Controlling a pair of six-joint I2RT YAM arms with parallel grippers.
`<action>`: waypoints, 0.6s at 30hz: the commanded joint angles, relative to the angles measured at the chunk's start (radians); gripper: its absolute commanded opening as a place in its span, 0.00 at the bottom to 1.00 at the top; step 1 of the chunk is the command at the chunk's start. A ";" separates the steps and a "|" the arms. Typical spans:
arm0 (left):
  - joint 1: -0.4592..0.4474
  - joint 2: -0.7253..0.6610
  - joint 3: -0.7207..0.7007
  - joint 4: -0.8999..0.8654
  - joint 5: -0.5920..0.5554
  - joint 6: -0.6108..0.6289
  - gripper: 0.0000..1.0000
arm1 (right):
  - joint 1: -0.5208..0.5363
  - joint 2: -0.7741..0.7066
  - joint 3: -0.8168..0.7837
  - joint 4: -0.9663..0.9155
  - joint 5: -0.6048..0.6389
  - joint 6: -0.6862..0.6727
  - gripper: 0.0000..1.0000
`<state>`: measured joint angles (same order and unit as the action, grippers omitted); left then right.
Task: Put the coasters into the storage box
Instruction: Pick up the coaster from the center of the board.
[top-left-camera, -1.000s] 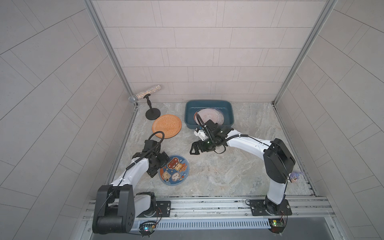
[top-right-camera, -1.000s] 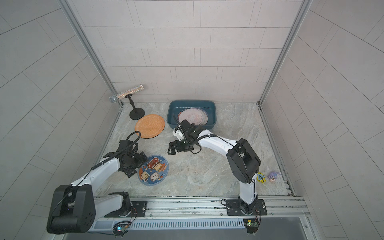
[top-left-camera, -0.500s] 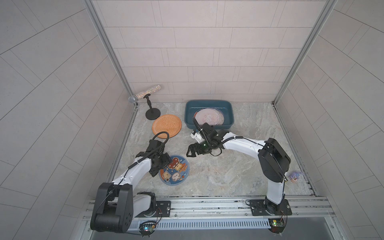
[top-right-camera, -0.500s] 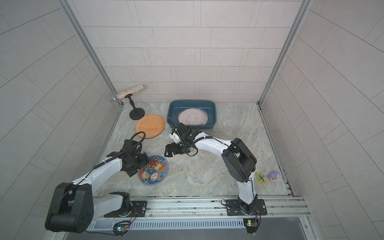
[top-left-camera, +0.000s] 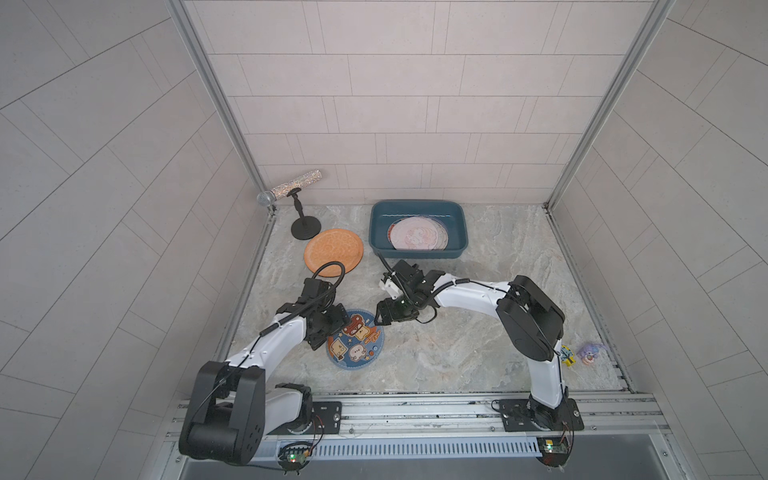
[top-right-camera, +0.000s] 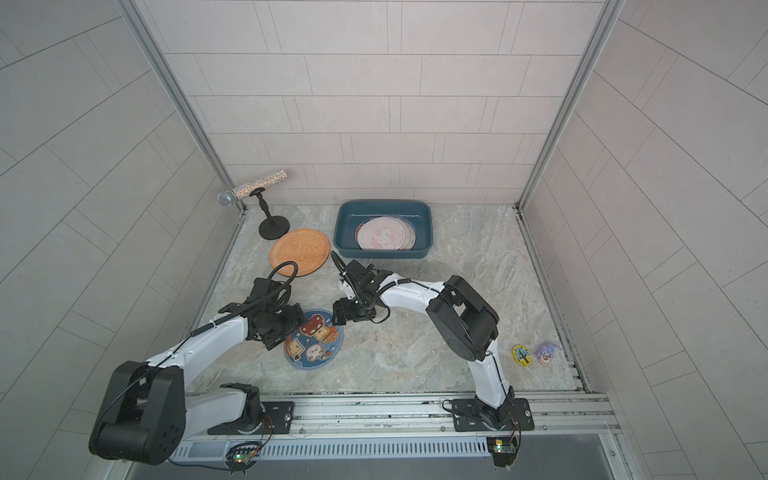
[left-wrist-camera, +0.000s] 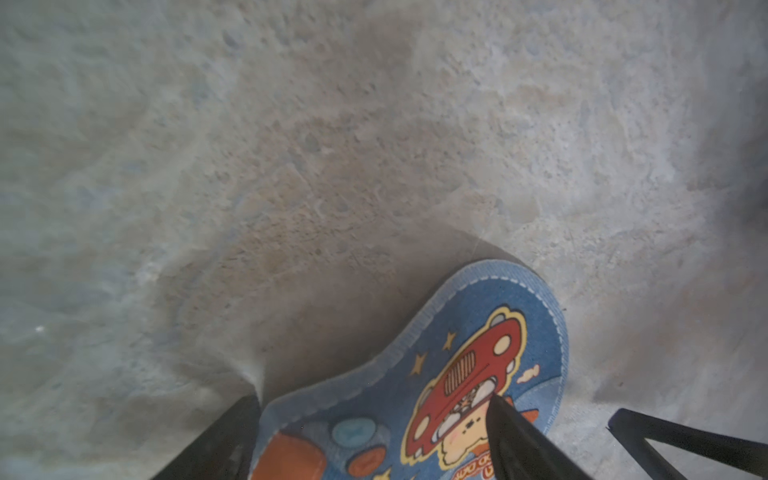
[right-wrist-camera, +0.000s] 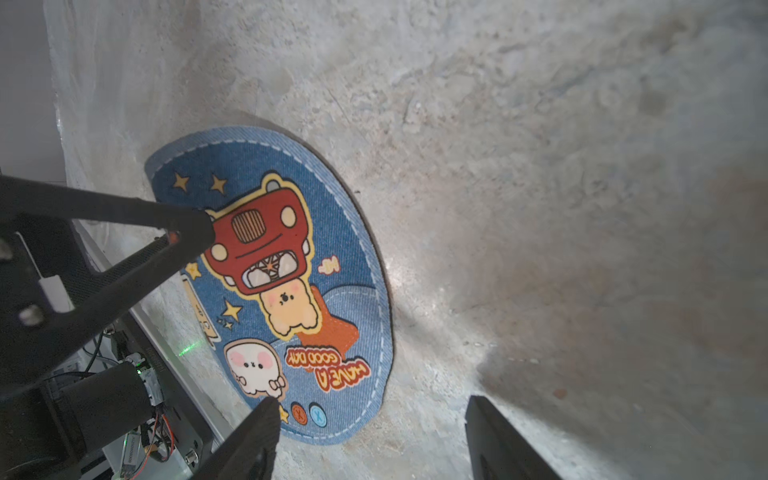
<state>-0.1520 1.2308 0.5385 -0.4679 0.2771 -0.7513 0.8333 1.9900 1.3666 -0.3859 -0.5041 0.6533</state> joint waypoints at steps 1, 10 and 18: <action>-0.015 0.060 -0.077 -0.075 0.058 -0.010 0.90 | 0.016 0.023 -0.006 -0.007 0.048 0.023 0.69; -0.022 0.032 -0.074 -0.093 0.040 -0.008 0.82 | 0.041 0.056 -0.001 0.020 0.048 0.052 0.65; -0.026 0.001 -0.072 -0.102 0.029 -0.010 0.56 | 0.040 0.042 -0.013 0.025 0.050 0.054 0.64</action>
<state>-0.1669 1.2137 0.5163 -0.4648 0.2951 -0.7498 0.8700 2.0201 1.3666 -0.3626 -0.4763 0.6930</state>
